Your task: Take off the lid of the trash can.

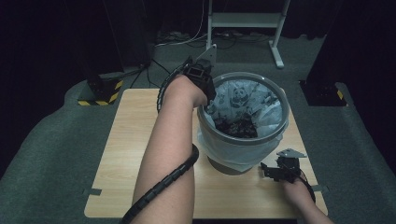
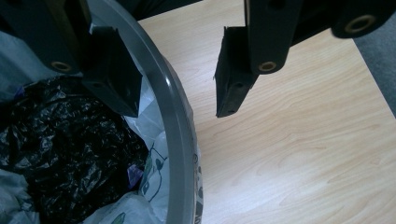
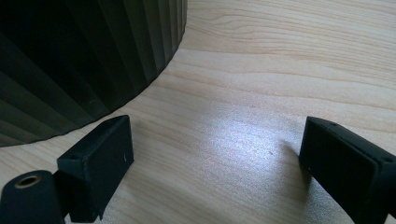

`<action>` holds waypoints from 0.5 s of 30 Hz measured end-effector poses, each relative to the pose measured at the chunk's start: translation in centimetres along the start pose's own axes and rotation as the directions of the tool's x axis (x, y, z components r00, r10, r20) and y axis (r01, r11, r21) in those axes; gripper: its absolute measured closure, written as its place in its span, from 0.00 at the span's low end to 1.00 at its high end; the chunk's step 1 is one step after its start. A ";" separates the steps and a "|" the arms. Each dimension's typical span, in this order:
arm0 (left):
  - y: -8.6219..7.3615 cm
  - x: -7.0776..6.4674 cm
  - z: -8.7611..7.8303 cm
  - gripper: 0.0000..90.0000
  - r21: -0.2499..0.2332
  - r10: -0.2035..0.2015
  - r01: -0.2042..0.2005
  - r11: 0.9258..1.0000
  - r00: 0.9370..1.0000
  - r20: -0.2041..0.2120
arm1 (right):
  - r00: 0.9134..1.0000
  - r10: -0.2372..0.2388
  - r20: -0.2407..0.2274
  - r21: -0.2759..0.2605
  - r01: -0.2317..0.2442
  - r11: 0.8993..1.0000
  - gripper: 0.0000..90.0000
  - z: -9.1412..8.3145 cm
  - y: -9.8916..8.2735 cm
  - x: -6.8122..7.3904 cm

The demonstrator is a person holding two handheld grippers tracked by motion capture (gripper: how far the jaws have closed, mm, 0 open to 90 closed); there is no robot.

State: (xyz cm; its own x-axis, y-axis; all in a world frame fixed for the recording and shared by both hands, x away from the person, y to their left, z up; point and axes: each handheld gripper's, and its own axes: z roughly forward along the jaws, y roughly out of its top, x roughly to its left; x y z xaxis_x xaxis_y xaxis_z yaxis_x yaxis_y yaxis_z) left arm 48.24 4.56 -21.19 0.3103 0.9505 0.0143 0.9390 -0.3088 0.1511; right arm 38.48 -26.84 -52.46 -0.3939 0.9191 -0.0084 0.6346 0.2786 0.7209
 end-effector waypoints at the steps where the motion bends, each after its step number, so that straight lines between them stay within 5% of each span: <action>1: 0.0 0.0 0.1 0.57 -0.002 -0.004 0.004 1.000 1.000 0.004 | 1.000 0.000 0.000 0.000 0.000 1.000 0.11 0.0 0.0 0.0; 15: -0.2 -0.3 1.5 0.74 0.014 -0.047 0.046 0.999 0.999 0.021 | 1.000 0.001 0.000 0.001 -0.001 1.000 0.11 0.0 0.0 0.0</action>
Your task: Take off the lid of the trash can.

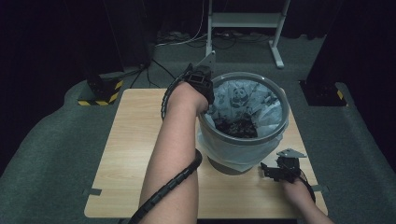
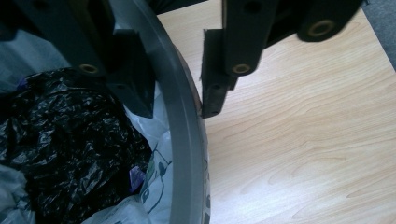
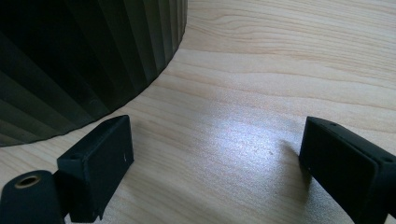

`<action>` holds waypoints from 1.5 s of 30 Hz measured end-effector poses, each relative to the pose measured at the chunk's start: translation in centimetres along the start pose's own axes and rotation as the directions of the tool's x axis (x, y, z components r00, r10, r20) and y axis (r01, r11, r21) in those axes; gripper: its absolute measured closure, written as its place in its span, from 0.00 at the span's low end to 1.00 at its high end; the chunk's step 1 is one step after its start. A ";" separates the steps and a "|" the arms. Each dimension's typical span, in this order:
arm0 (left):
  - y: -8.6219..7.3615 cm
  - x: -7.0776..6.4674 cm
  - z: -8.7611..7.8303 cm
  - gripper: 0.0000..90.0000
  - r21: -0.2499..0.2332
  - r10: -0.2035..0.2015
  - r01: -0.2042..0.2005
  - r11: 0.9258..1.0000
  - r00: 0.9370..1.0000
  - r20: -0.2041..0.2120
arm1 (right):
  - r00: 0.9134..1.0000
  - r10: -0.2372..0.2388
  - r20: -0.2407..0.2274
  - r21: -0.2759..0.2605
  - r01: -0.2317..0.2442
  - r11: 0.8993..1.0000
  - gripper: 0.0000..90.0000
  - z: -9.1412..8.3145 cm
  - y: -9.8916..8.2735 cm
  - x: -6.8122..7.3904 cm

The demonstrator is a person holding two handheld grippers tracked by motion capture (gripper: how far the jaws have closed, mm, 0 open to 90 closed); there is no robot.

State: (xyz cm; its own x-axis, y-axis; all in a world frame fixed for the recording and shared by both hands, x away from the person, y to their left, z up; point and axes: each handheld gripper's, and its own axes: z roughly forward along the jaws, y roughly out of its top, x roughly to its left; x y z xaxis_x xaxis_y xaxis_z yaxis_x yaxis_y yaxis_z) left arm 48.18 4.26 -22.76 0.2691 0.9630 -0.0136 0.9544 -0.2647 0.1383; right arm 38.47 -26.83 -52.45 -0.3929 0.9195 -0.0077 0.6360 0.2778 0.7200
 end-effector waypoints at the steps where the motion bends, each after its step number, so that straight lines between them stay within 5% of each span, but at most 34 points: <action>1: 0.0 -0.1 -0.1 0.75 -0.003 -0.002 0.002 1.000 1.000 -0.008 | 1.000 0.000 0.000 0.000 0.000 1.000 0.11 0.0 0.0 0.0; 9: 0.3 -0.5 -1.6 0.78 -0.031 -0.003 0.002 1.000 0.999 -0.044 | 1.000 -0.003 -0.001 -0.001 0.003 1.000 0.11 0.0 0.0 0.0; 27: 0.6 0.1 -3.8 0.87 -0.157 -0.066 0.068 0.985 0.998 0.015 | 1.000 -0.004 0.000 -0.001 0.004 1.000 0.11 0.0 0.0 0.0; 37: 0.4 0.4 -5.0 0.88 -0.186 -0.067 0.080 0.979 0.995 0.075 | 1.000 -0.003 -0.001 0.001 0.003 1.000 0.11 0.0 0.0 0.0; 45: 0.0 1.0 -5.4 0.88 -0.186 -0.062 0.075 0.980 0.995 0.075 | 1.000 -0.003 -0.001 0.000 0.003 1.000 0.11 0.0 0.0 0.0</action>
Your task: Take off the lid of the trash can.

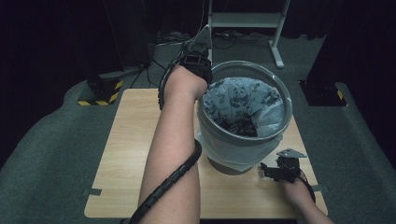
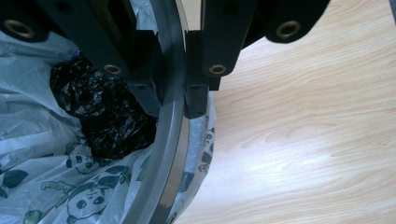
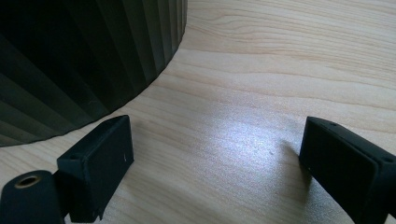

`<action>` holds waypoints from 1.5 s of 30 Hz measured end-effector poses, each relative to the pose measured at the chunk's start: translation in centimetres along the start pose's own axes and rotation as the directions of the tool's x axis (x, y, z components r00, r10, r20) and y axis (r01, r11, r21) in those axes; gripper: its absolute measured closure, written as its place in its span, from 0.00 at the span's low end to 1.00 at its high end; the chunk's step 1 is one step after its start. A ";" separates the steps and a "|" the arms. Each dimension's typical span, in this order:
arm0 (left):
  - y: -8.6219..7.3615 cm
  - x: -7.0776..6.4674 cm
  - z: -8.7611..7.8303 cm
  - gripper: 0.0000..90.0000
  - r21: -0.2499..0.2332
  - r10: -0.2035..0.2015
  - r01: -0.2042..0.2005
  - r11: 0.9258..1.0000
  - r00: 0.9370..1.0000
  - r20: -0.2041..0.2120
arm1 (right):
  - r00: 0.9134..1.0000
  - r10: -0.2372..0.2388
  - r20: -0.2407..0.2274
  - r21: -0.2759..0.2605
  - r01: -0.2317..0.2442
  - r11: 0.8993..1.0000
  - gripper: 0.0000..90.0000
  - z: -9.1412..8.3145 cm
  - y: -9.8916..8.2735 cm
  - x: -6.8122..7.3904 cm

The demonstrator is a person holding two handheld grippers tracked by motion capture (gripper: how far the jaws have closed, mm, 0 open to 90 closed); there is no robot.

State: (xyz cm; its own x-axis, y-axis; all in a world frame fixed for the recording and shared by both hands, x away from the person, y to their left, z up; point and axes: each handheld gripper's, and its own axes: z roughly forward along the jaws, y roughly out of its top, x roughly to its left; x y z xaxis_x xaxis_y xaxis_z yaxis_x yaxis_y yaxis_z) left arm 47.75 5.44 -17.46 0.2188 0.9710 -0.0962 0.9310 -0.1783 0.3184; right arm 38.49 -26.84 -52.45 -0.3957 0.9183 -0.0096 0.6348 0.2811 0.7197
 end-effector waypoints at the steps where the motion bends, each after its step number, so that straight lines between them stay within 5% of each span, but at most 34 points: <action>1: -0.1 0.2 -0.1 0.88 -0.004 0.001 -0.001 1.000 1.000 0.003 | 1.000 0.000 0.000 0.000 0.000 1.000 0.11 0.0 0.0 0.0; 30: -4.0 7.8 -0.8 0.88 0.002 -0.085 0.085 0.996 0.996 0.031 | 1.000 0.001 0.001 -0.001 -0.001 1.000 0.11 0.0 0.0 0.0; 45: -6.7 12.0 -2.7 0.88 -0.009 -0.118 0.118 0.993 0.992 0.033 | 1.000 -0.002 -0.001 -0.002 0.002 1.000 0.11 0.0 0.0 0.0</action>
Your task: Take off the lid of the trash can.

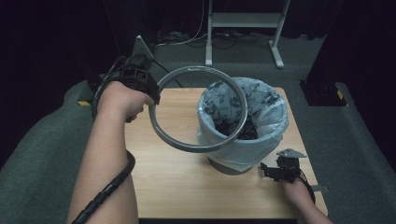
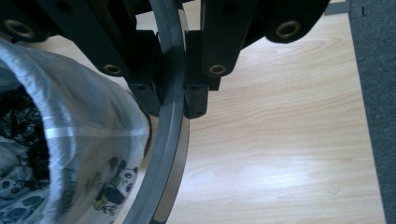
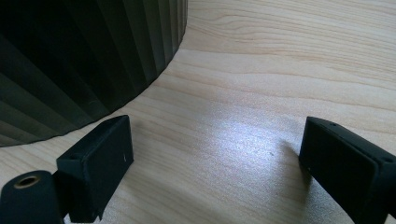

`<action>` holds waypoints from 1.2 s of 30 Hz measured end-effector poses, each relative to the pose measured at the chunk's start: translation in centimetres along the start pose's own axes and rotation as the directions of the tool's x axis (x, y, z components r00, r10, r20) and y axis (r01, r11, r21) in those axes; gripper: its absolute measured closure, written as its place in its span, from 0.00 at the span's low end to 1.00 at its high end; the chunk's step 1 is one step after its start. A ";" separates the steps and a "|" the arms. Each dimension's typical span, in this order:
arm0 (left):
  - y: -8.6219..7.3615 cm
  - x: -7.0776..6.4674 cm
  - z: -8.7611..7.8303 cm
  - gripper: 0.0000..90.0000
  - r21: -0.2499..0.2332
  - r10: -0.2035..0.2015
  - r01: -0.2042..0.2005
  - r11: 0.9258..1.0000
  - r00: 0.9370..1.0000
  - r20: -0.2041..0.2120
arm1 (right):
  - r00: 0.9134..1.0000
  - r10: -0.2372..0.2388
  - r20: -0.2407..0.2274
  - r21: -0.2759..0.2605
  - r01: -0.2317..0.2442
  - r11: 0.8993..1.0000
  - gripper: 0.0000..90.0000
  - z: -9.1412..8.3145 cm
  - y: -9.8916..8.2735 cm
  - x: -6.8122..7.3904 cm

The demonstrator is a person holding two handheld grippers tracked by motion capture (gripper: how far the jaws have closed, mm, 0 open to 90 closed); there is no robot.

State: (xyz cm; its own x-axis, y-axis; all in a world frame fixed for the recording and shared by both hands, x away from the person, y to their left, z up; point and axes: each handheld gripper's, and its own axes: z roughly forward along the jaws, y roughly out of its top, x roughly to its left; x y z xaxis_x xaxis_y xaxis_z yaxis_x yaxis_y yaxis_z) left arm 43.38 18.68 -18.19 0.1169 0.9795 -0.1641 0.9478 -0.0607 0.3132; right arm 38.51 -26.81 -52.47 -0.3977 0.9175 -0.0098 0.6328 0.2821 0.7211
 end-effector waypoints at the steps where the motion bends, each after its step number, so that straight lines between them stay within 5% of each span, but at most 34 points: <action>1: -0.1 0.3 0.0 0.88 0.004 0.000 0.000 1.000 1.000 0.000 | 1.000 0.000 0.000 0.000 0.000 1.000 0.11 0.0 0.0 0.0; 36: -3.0 7.4 0.9 0.88 0.023 -0.071 0.071 0.997 0.997 -0.012 | 1.000 0.002 -0.001 0.000 -0.002 1.000 0.11 0.0 0.0 0.0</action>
State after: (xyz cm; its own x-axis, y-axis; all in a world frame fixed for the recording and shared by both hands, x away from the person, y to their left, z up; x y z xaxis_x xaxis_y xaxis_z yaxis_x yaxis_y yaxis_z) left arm 41.65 25.90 -21.18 0.0456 0.9836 -0.1746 0.9601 0.0050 0.2795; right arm 38.51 -26.79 -52.48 -0.3969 0.9178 -0.0079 0.6335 0.2802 0.7212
